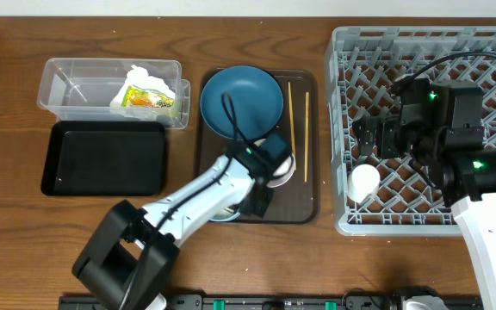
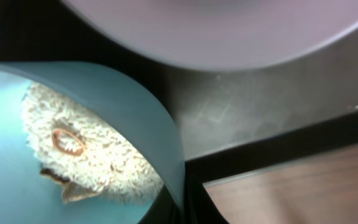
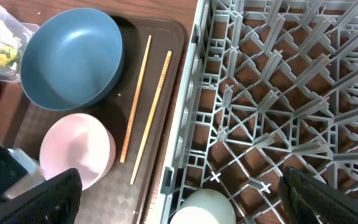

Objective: Sort waste into correct bins and load items into the dishwasher rack
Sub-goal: 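Carry the bowl left and tip the rice onto the black tray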

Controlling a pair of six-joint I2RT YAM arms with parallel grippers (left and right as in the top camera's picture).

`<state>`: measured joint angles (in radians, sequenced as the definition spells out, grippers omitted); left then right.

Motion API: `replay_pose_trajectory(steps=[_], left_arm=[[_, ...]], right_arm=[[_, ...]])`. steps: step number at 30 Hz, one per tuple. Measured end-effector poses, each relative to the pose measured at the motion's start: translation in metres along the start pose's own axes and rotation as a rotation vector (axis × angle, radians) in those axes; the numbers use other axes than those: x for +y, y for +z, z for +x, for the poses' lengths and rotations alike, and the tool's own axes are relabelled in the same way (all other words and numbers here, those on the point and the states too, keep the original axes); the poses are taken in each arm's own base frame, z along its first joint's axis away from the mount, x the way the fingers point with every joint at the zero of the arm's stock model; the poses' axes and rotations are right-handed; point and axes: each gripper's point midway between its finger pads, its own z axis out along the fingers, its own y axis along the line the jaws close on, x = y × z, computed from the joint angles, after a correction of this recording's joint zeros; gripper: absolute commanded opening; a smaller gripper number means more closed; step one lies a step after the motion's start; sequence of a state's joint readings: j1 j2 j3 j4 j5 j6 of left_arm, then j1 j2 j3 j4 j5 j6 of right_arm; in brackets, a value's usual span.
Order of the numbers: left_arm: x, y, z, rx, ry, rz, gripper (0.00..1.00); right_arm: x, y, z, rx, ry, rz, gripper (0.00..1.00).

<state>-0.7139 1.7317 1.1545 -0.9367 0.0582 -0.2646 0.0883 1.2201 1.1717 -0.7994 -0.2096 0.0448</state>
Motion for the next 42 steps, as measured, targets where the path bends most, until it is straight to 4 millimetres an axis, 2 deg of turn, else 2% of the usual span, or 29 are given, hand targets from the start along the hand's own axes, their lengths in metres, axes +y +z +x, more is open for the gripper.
replay_pose_trajectory(steps=[6, 10, 14, 18, 22, 27, 33, 37, 42], left_arm=[[0.015, -0.033, -0.023, -0.049, -0.115, 0.139, 0.06], [0.038, -0.057, -0.029, -0.101, -0.222, 0.259, 0.06], [0.075, -0.076, -0.036, -0.164, -0.352, 0.356, 0.06], [0.124, -0.089, -0.046, -0.258, -0.488, 0.457, 0.06], [0.172, -0.099, -0.048, -0.361, -0.588, 0.534, 0.06], [0.222, -0.106, -0.04, -0.464, -0.689, 0.635, 0.06], [0.27, -0.096, -0.032, -0.549, -0.808, 0.836, 0.06], [0.292, -0.09, -0.034, -0.618, -0.861, 1.022, 0.06], [0.306, -0.094, -0.035, -0.696, -0.898, 1.255, 0.06]], right_arm=[[0.0, 0.0, 0.0, 0.0, 0.0, 0.0, 0.99], [0.0, 0.0, 0.0, 0.0, 0.0, 0.0, 0.99], [0.0, 0.0, -0.001, -0.003, -0.001, 0.0, 0.99], [0.0, 0.0, -0.002, -0.008, -0.002, 0.0, 0.99], [0.0, 0.0, -0.005, -0.021, -0.004, -0.001, 0.99], [0.0, 0.0, -0.008, -0.032, -0.007, -0.001, 0.99], [0.0, 0.0, -0.008, -0.033, -0.007, -0.001, 0.99], [0.0, 0.0, -0.008, -0.033, -0.007, -0.001, 0.99], [0.0, 0.0, -0.008, -0.033, -0.006, -0.001, 0.99]])
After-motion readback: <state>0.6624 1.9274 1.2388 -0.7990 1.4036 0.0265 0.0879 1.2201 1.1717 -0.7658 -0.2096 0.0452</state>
